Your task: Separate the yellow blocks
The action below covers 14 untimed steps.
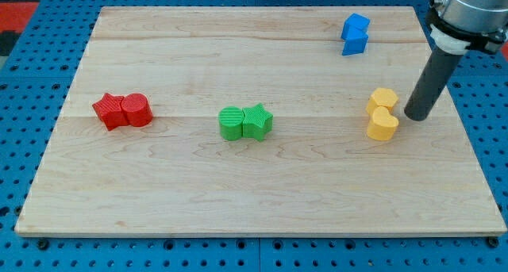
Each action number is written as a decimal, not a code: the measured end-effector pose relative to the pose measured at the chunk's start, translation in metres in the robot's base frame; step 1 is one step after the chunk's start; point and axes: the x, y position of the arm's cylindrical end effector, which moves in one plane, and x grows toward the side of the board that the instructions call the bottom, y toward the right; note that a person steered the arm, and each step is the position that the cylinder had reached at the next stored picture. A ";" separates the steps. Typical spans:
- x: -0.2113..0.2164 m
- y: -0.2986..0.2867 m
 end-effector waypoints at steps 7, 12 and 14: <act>0.062 -0.158; 0.062 -0.060; 0.059 -0.034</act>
